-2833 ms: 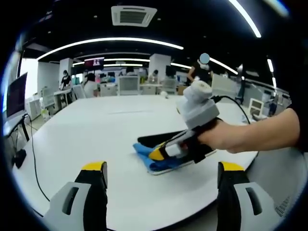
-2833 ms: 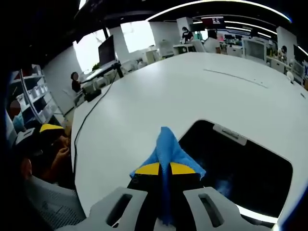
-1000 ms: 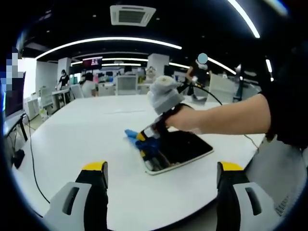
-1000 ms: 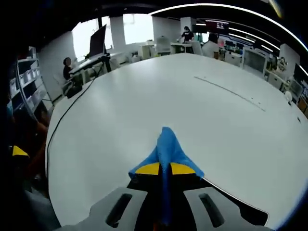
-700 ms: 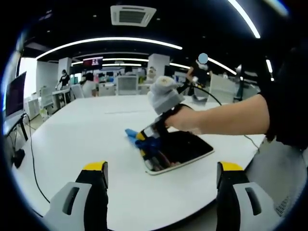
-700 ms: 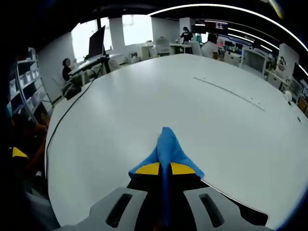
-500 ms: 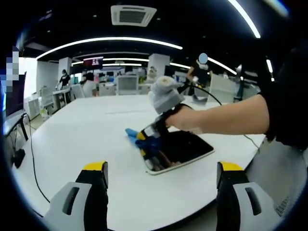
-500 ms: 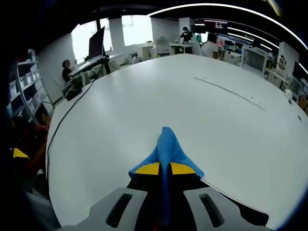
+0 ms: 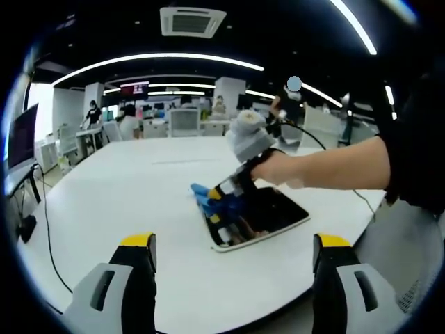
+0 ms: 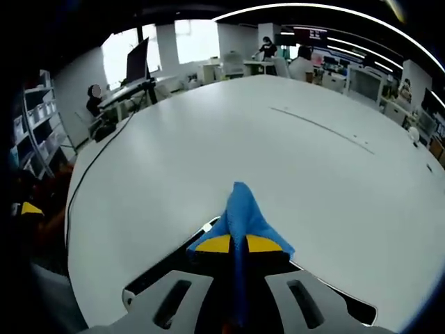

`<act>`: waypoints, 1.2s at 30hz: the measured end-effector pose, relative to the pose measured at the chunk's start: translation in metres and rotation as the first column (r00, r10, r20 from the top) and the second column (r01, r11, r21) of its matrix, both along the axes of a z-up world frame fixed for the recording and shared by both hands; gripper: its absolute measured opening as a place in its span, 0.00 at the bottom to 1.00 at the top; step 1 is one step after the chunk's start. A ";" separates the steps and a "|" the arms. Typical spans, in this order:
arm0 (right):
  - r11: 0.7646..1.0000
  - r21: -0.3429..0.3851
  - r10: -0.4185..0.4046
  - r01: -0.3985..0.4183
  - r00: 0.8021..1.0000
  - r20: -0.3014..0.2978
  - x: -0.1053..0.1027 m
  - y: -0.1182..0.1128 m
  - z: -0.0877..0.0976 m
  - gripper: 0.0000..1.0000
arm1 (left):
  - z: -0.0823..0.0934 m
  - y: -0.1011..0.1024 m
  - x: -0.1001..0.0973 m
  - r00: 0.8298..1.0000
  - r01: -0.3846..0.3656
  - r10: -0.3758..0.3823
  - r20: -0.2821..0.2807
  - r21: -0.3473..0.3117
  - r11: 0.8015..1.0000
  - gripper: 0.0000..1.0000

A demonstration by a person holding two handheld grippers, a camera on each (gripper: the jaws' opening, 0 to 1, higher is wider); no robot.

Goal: Wipe the mirror surface with the cleaning cloth until all visible marks leave the cleaned area.

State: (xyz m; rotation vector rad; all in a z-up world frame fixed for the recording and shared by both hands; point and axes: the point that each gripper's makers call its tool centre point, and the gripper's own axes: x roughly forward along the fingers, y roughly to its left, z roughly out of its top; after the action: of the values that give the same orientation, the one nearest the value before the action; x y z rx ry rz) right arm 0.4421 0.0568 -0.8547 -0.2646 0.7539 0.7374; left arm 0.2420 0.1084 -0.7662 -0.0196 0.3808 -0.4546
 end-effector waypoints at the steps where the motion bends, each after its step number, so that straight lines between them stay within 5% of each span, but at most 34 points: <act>1: 1.000 0.000 -0.002 0.002 1.000 -0.001 0.000 -0.002 0.000 0.00 | 0.000 0.000 0.000 1.000 0.000 0.000 0.000 0.001 1.000 0.93; 13: 0.998 0.018 -0.057 0.057 0.998 -0.006 -0.001 -0.022 0.001 0.00 | -0.001 0.001 0.000 1.000 -0.004 0.004 -0.002 0.004 1.000 0.93; 36: 1.000 0.018 -0.006 0.006 1.000 -0.017 -0.019 -0.018 -0.001 0.00 | 0.000 0.001 -0.001 1.000 -0.004 0.004 0.001 0.004 1.000 0.93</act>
State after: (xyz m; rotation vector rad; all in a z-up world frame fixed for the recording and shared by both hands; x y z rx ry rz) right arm 0.4234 0.0385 -0.8552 -0.2405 0.7635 0.7413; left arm 0.2414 0.1091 -0.7665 -0.0169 0.3809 -0.4495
